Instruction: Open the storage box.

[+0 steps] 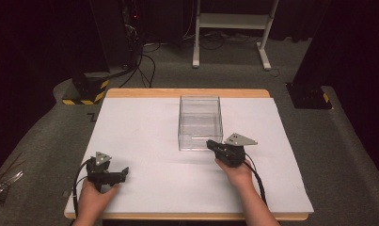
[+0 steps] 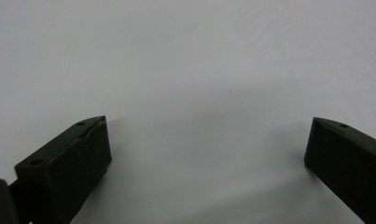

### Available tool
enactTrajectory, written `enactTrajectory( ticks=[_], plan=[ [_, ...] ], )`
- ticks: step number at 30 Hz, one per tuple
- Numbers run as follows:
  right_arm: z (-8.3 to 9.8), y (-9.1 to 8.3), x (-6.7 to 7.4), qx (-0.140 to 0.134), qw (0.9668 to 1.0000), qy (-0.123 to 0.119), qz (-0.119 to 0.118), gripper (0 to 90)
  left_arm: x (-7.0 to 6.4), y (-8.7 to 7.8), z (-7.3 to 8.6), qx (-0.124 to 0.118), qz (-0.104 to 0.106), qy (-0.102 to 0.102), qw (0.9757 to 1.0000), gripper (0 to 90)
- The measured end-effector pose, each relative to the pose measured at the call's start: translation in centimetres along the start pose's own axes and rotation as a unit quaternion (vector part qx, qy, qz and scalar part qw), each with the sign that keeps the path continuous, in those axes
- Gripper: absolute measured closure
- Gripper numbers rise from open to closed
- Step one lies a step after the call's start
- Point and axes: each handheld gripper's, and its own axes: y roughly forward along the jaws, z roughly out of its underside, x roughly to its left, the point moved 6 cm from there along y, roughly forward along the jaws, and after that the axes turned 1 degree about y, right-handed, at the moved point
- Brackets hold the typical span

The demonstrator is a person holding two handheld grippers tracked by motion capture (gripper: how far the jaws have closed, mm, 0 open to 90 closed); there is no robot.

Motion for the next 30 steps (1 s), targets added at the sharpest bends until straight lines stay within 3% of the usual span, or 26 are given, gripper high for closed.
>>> enactTrajectory(
  ticks=[4, 10, 14, 22, 30],
  plan=[
    [0.2, -0.3, -0.1, -0.001, 1.0, -0.002, 0.001, 86.0, 0.0, 0.0, 0.0, 0.0, 0.0, 0.0, 1.0, 0.5],
    [0.3, 0.1, 0.0, 0.003, 0.9999, 0.004, -0.014, 71.7, 0.0, 0.0, 0.0, 0.0, 0.0, 0.0, 1.0, 0.5],
    [0.1, 0.4, -0.1, 0.001, 0.9998, 0.007, -0.018, 70.3, 0.0, 0.0, 0.0, 0.0, 0.0, -0.001, 1.0, 0.5],
    [-0.5, 0.9, -0.1, -0.006, 0.9995, 0.004, -0.031, 71.2, 0.0, 0.0, 0.0, 0.0, 0.001, 0.0, 1.0, 0.5],
    [-0.4, 0.9, -0.2, -0.004, 0.9987, 0.007, -0.051, 77.9, 0.0, 0.0, 0.0, 0.0, 0.0, 0.0, 1.0, 0.5]
  ],
)
